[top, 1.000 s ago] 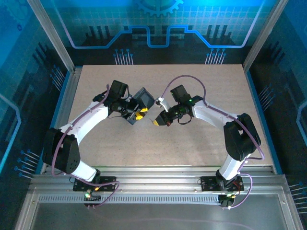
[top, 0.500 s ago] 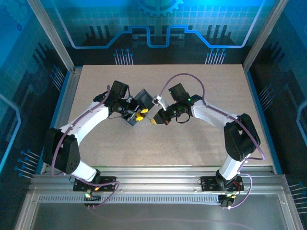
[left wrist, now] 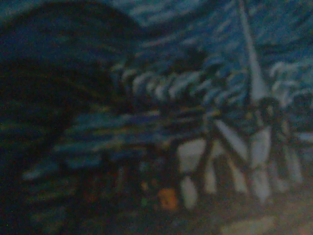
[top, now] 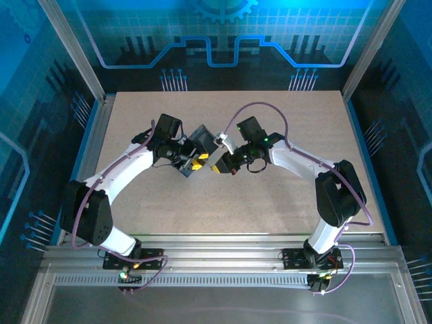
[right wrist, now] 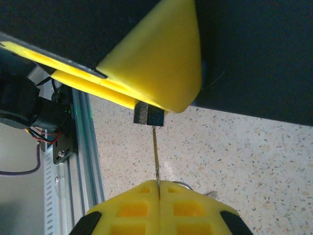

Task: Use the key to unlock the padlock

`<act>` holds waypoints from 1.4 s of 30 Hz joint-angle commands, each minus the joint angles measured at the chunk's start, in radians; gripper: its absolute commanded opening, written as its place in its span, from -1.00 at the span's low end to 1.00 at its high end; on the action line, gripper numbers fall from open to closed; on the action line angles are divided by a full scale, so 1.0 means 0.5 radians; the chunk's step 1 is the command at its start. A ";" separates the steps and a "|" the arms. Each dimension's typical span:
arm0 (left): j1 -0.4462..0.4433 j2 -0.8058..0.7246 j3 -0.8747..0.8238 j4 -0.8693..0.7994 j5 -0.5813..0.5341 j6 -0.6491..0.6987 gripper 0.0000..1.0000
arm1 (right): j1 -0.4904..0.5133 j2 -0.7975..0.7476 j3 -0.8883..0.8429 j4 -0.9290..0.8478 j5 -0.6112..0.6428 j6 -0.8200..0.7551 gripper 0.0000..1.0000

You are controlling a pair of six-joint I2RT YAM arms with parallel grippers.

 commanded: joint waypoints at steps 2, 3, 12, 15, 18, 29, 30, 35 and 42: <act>-0.038 -0.088 0.002 0.050 0.060 -0.019 -0.76 | 0.028 -0.010 0.062 0.092 0.041 0.043 -1.00; -0.036 -0.092 0.003 0.044 0.062 -0.023 -0.76 | 0.027 -0.006 0.067 0.088 0.042 0.042 -1.00; -0.038 -0.099 0.014 -0.021 0.007 0.026 -0.76 | 0.034 0.030 0.116 0.076 0.037 0.123 -1.00; -0.036 -0.101 0.000 0.068 0.048 0.046 -0.76 | 0.037 0.069 0.145 0.003 -0.087 0.122 -1.00; -0.035 -0.093 0.102 -0.009 0.082 0.218 -0.75 | 0.037 0.071 0.130 -0.012 -0.166 0.192 -1.00; 0.088 -0.172 -0.107 0.037 0.327 0.307 -0.76 | 0.034 0.046 0.189 -0.174 -0.274 0.413 -1.00; 0.091 -0.170 -0.099 0.016 0.341 0.332 -0.76 | 0.034 0.045 0.199 -0.161 -0.262 0.428 -1.00; 0.100 -0.133 -0.067 -0.069 0.353 0.391 -0.76 | 0.059 0.084 0.274 -0.104 -0.188 0.477 -1.00; 0.149 -0.118 -0.156 0.101 0.396 0.188 -0.77 | 0.154 0.160 0.319 -0.068 -0.089 0.494 -1.00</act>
